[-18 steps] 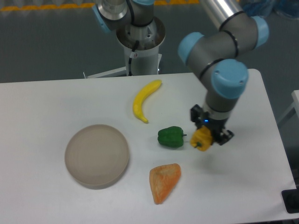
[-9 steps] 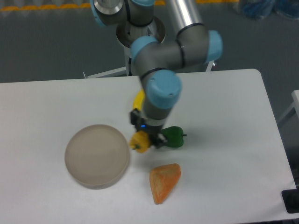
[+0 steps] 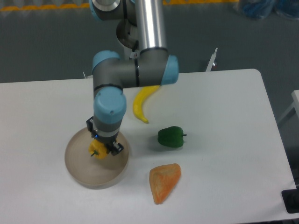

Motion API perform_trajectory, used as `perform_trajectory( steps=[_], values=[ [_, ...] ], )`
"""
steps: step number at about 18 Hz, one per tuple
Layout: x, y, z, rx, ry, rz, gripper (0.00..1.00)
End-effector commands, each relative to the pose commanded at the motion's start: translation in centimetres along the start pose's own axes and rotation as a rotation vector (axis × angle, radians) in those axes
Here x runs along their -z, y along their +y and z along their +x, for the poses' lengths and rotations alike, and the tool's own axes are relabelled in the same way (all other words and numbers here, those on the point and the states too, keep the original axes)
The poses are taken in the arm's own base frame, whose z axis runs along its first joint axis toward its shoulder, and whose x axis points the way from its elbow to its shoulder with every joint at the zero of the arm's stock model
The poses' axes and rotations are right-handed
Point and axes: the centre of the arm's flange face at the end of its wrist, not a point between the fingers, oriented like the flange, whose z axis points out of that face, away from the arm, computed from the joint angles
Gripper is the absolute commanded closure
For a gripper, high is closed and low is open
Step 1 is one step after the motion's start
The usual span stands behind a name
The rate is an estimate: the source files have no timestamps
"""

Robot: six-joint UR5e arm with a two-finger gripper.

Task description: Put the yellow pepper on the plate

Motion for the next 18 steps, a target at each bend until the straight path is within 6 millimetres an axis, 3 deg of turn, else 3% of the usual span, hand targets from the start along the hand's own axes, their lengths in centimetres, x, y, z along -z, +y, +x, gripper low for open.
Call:
perform_trajectory(
  steps=[1, 8, 10, 13, 16, 18],
  values=[
    [0.3, 0.0, 0.0, -0.002, -0.01, 0.005, 0.0],
    [5.3, 1.5, 0.0, -0.015, -0.173, -0.057, 0.0],
    [8.7, 5.1, -3.0, 0.034, -0.242, -0.081, 0.0],
    [12.0, 9.6, -6.8, -0.033, -0.265, -0.077, 0.0],
    [14.2, 13.8, -10.0, -0.017, -0.28, -0.072, 0.0],
    [15.1, 17.2, -12.7, -0.097, -0.282, -0.089, 0.0]
  ],
)
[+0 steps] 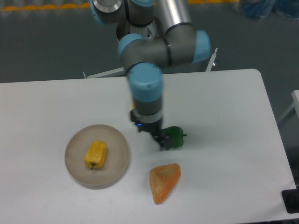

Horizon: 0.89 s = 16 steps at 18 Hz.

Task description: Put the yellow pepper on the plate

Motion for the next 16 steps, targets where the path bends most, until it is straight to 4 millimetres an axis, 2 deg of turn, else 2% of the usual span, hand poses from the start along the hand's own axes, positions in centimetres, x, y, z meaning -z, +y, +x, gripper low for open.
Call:
perform_trajectory(
  steps=[3, 6, 9, 13, 16],
  values=[
    [-0.8, 5.0, -3.1, -0.001, 0.007, 0.0, 0.0],
    [-3.9, 8.1, -5.4, -0.054, 0.047, 0.001, 0.0],
    [-4.2, 9.4, -5.9, -0.077, 0.054, -0.002, 0.0],
    [-5.4, 9.3, -6.2, -0.08, 0.069, 0.0, 0.0],
    [-5.4, 9.3, -6.3, -0.08, 0.068, 0.002, 0.0]
  ],
)
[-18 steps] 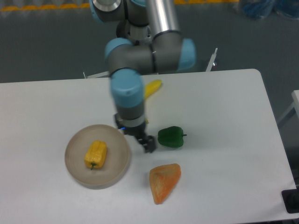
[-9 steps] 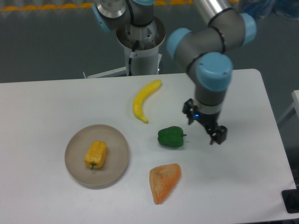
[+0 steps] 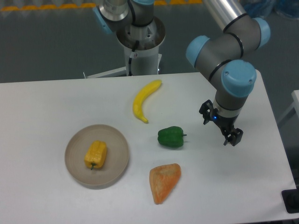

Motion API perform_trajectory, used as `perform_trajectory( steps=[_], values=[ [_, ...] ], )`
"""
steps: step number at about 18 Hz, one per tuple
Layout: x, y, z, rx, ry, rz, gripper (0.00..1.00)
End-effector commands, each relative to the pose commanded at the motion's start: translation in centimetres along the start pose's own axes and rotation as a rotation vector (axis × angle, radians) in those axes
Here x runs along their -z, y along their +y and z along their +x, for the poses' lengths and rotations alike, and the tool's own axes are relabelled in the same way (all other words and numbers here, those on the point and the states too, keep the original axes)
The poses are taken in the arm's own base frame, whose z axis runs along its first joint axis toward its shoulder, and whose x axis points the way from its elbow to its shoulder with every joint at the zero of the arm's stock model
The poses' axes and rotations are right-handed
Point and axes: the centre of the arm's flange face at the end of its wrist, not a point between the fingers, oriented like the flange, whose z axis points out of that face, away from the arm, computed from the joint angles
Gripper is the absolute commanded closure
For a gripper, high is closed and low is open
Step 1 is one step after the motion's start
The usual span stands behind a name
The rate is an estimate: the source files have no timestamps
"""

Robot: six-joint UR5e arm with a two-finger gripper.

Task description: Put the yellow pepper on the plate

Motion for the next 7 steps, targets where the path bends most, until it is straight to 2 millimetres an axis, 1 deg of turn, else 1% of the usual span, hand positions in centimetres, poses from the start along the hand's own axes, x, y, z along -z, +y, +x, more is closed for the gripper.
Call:
perform_trajectory(
  steps=[3, 7],
  values=[
    [-0.66, 0.03, -0.26, 0.0, 0.009, -0.005, 0.0],
    [-0.59, 0.02, -0.29, 0.0, 0.007, -0.005, 0.0]
  ],
)
